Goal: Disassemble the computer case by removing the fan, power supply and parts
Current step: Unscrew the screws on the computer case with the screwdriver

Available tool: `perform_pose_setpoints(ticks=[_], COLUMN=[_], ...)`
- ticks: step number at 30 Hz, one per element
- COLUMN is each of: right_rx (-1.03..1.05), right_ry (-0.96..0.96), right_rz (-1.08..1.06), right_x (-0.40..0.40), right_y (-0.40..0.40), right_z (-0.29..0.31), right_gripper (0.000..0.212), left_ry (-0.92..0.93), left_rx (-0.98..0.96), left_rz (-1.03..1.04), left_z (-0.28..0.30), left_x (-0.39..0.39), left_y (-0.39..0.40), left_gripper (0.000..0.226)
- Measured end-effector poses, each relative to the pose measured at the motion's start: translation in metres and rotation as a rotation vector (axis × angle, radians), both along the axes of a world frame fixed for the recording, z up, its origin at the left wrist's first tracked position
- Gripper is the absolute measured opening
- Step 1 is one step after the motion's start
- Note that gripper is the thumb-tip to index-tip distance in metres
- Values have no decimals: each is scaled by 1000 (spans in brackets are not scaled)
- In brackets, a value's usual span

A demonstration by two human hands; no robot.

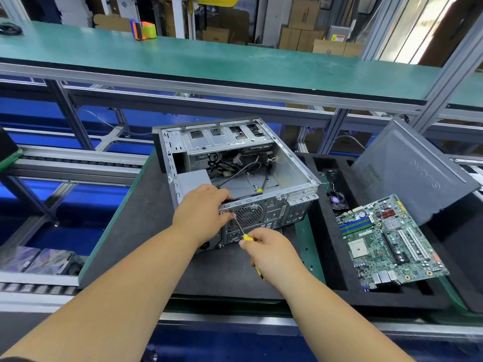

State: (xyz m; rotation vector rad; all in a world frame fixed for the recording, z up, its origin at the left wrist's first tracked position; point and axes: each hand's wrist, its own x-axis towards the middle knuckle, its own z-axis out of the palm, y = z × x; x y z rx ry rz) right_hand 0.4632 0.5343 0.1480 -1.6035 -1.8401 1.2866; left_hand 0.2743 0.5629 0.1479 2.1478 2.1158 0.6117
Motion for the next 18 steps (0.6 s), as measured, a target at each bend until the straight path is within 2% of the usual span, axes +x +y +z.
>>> perform_pose_setpoints(ticks=[11, 14, 18], right_rx=[-77, -246, -666], right_ry=[70, 204, 571], right_rz=[-47, -83, -131], right_x=[-1, -5, -10], right_y=[2, -1, -3], right_z=[-2, 3, 11], right_gripper=[19, 20, 25], left_ry=[-13, -8, -11], left_rx=[-17, -15, -5], left_rz=[-4, -5, -3], left_z=[1, 2, 2], left_x=[0, 0, 0], left_y=[-1, -1, -1], left_gripper=[30, 31, 30])
